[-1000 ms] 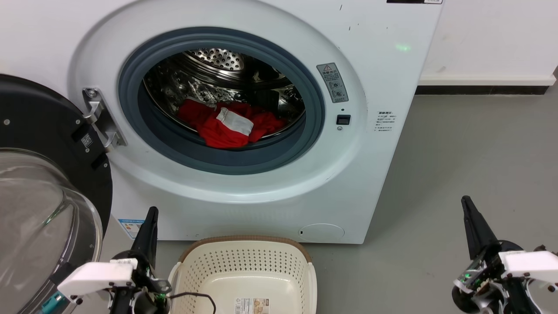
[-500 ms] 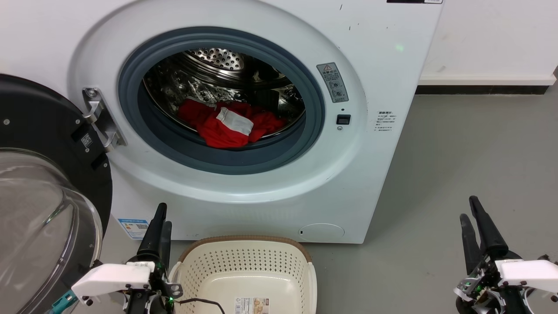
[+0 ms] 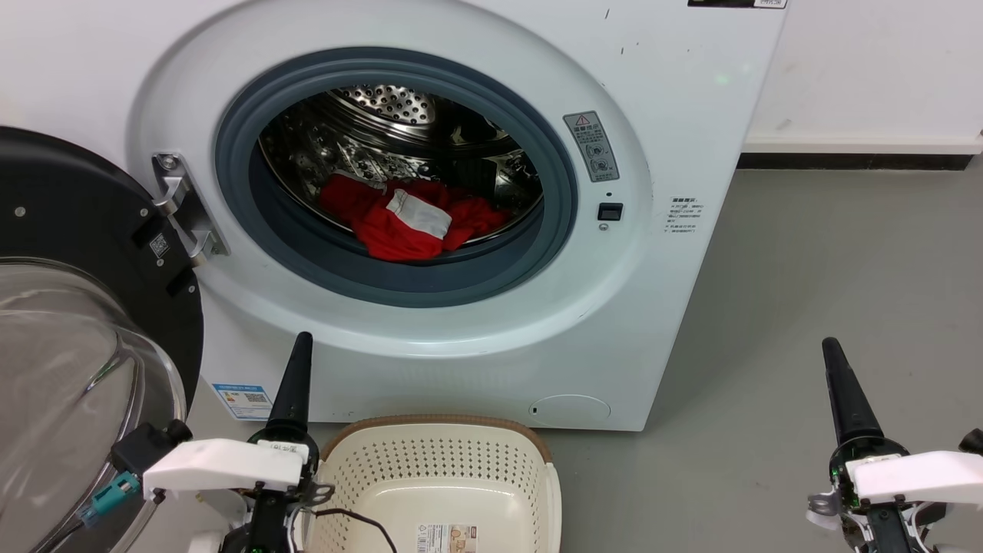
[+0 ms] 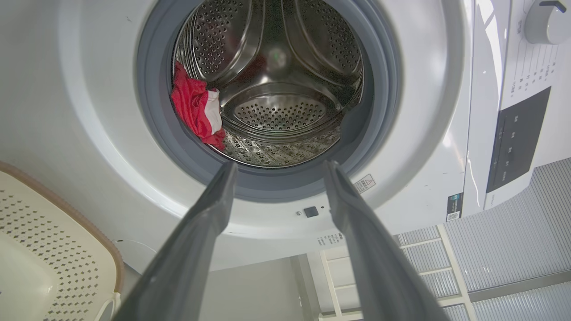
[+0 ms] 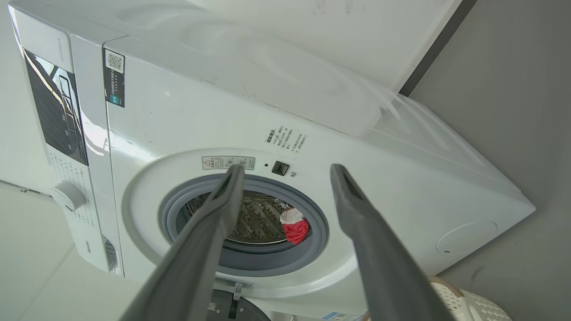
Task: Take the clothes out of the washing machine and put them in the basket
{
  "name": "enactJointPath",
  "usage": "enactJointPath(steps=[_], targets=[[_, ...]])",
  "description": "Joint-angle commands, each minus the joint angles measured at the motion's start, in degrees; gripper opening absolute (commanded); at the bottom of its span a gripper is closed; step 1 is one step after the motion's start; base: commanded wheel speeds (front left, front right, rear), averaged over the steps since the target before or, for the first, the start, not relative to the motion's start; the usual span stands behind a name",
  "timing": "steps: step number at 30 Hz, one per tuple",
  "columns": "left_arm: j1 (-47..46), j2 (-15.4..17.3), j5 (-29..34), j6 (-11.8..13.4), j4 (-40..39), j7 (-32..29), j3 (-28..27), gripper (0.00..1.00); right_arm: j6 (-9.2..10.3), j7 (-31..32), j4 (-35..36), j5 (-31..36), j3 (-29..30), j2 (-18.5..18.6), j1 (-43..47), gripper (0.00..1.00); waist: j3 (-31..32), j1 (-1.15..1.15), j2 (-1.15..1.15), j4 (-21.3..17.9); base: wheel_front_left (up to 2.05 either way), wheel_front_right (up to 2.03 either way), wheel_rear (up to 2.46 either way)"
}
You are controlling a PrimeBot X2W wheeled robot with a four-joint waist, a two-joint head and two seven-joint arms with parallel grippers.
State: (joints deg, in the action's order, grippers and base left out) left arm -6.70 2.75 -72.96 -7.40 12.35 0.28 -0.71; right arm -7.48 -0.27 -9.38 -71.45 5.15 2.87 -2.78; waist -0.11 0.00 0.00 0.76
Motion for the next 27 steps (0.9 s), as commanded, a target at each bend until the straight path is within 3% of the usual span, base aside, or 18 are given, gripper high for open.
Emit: enactJointPath(steps=[1,27], targets=[[-2.0,0.2,2.2,-0.1,-1.3,0.6,0.3,1.00,-0.01,-0.6,1.5,2.7,-0.2,0.1,-0.3,1.00,0.0,0.00,0.00,0.1,0.00,0.00,0.00],[-3.9,0.2,30.4,0.2,-0.7,5.8,3.3,1.00,-0.02,-5.5,5.0,37.2,-1.7,0.1,1.5,1.00,0.1,0.00,0.00,1.4,0.00,0.00,0.00]])
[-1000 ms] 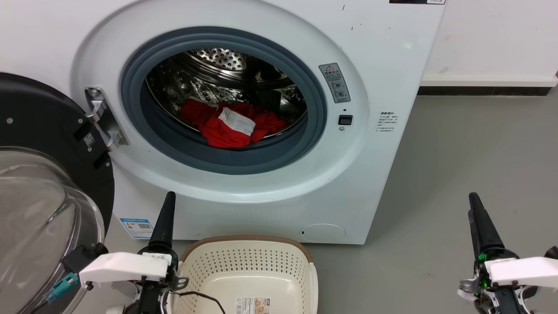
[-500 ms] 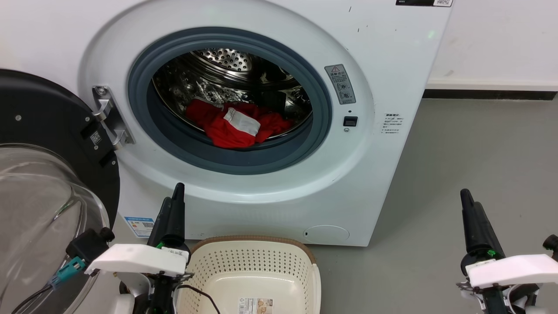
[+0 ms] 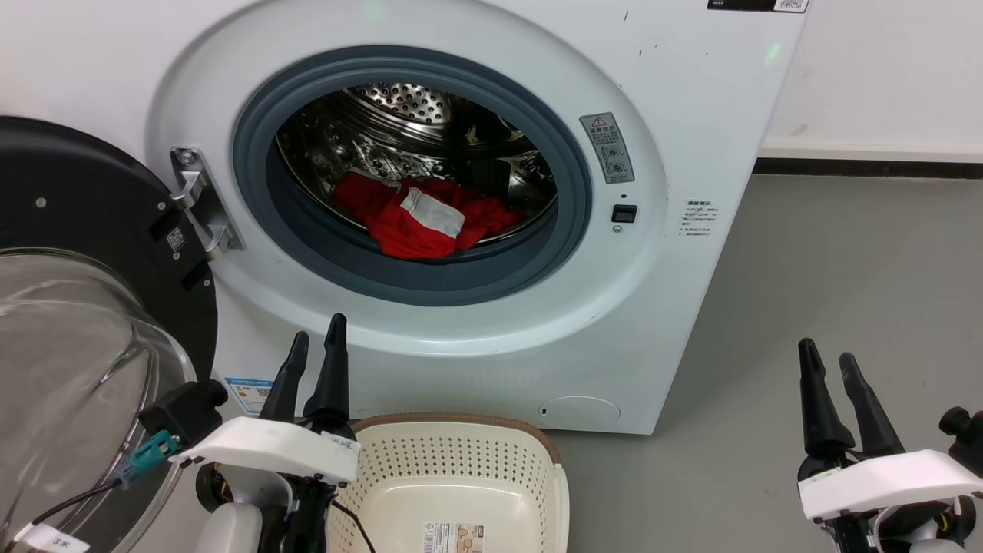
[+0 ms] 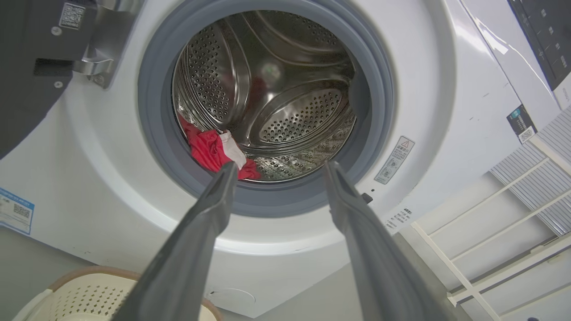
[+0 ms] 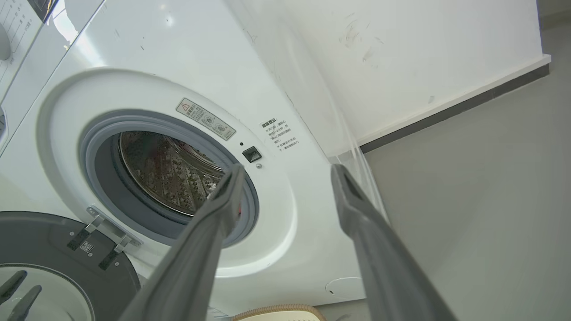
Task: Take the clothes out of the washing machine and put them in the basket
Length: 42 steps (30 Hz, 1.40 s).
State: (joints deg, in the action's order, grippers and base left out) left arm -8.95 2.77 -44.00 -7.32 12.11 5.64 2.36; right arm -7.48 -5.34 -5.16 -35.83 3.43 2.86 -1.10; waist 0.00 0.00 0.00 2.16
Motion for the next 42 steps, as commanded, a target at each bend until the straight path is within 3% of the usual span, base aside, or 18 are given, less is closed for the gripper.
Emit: enactJointPath(steps=[1,22,42], targets=[[-1.7,0.1,2.5,0.1,-0.3,0.6,0.4,1.00,-0.01,-0.5,0.8,2.8,0.2,0.1,-0.1,1.00,0.0,0.00,0.00,0.1,0.00,0.00,0.00],[-3.2,0.3,20.1,1.2,1.1,4.2,2.1,1.00,-0.01,-2.6,0.8,21.1,0.1,0.1,0.5,1.00,-0.2,0.00,0.00,0.9,0.00,0.00,0.00],[-4.1,0.7,30.8,2.4,3.3,6.7,3.6,1.00,-0.01,-3.3,1.1,32.2,0.6,0.0,1.2,1.00,-0.2,0.00,0.00,1.5,0.00,0.00,0.00]])
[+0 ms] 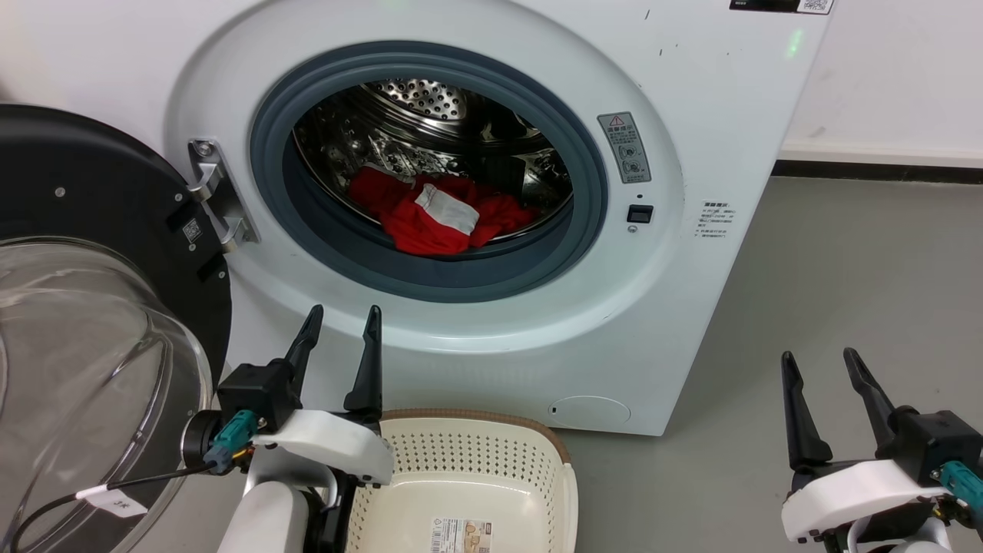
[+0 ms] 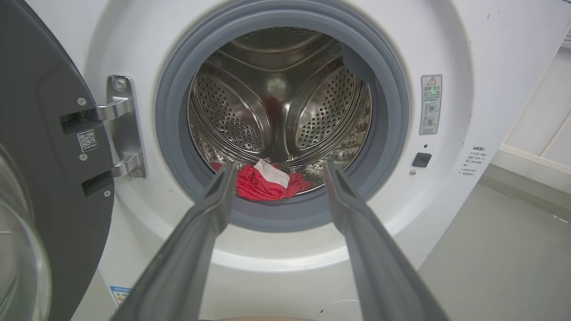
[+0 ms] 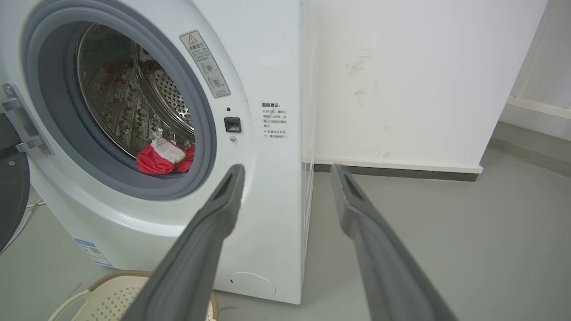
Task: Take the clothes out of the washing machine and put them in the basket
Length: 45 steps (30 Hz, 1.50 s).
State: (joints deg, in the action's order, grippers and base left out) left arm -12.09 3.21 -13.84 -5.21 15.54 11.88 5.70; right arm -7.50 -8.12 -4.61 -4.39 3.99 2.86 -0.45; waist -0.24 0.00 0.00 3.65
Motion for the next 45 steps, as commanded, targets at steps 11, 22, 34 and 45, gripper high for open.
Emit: enactJointPath(steps=[11,22,34,45], targets=[[-1.5,0.4,5.5,0.7,1.0,1.7,0.6,1.00,0.02,-0.7,0.8,5.7,0.5,0.0,0.7,1.00,0.0,0.00,0.00,0.3,0.00,0.00,0.00],[-1.8,0.3,9.4,1.1,1.5,2.8,0.6,1.00,0.02,-1.6,0.6,8.3,0.7,0.0,1.1,1.00,-0.2,0.00,0.00,0.5,0.00,0.00,0.00],[-1.7,0.1,11.2,1.2,2.0,3.4,0.3,1.00,0.02,-2.2,-0.2,8.7,0.7,0.0,1.0,1.00,-0.3,0.00,0.00,0.7,0.00,0.00,0.00],[-2.8,-0.1,10.8,1.4,2.6,3.3,-0.2,1.00,0.02,-1.6,0.0,8.1,0.4,0.0,0.5,1.00,-1.3,0.00,0.00,0.4,0.00,0.00,0.00]])
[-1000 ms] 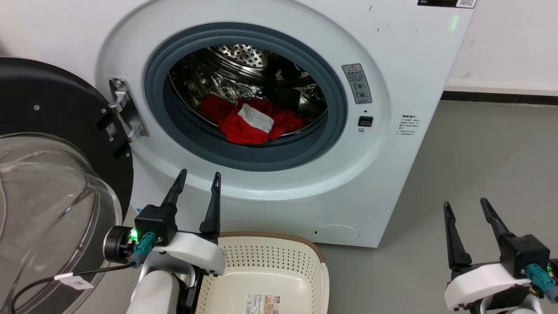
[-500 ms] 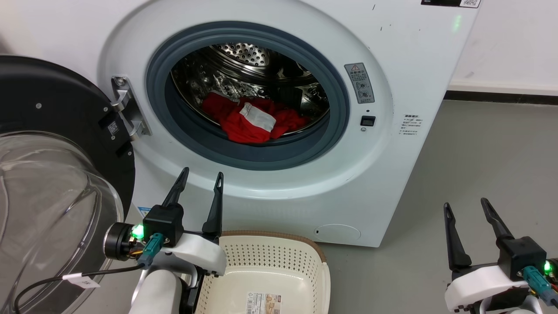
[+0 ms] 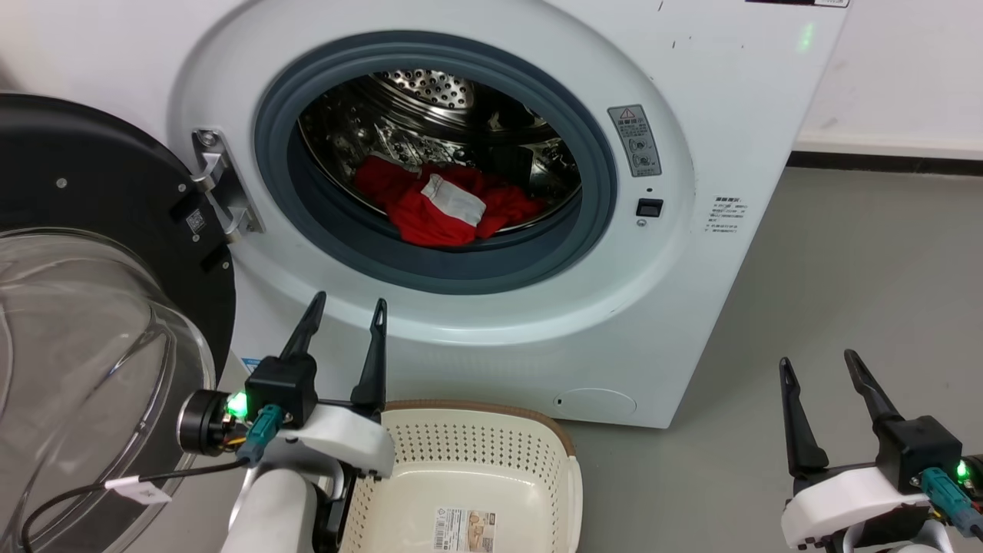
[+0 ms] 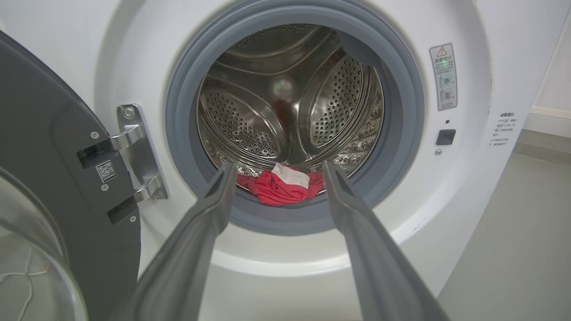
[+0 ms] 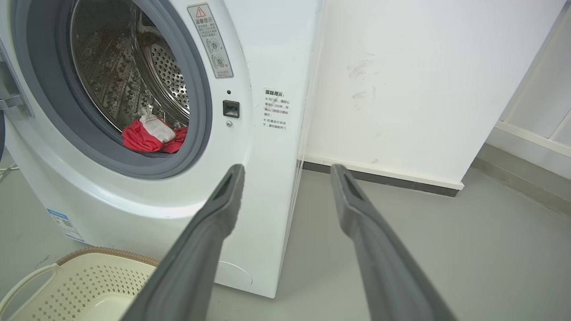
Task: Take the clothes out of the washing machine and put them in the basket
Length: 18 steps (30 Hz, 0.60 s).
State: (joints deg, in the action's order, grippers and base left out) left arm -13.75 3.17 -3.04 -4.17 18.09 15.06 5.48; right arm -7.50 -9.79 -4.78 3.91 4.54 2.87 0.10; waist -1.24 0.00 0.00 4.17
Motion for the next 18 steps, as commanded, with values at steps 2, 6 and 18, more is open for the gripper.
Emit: enactJointPath(steps=[2,6,18], targets=[[-1.9,-0.1,0.1,0.7,0.3,0.2,0.0,1.00,0.03,0.1,0.4,-0.2,-0.4,0.0,-0.7,1.00,-1.1,0.00,0.00,-0.5,0.00,0.00,0.00],[-5.3,-0.1,0.2,1.5,1.5,0.2,-0.3,1.00,0.02,0.3,1.2,-0.2,-1.5,0.0,-1.9,1.00,-3.5,0.00,0.00,-1.7,0.00,0.00,0.00],[-23.4,2.7,0.6,2.2,9.8,0.2,-2.8,1.00,0.03,-1.2,3.3,-0.6,-5.0,0.0,-7.7,1.00,-17.3,0.00,0.00,-7.3,0.00,0.00,0.00]])
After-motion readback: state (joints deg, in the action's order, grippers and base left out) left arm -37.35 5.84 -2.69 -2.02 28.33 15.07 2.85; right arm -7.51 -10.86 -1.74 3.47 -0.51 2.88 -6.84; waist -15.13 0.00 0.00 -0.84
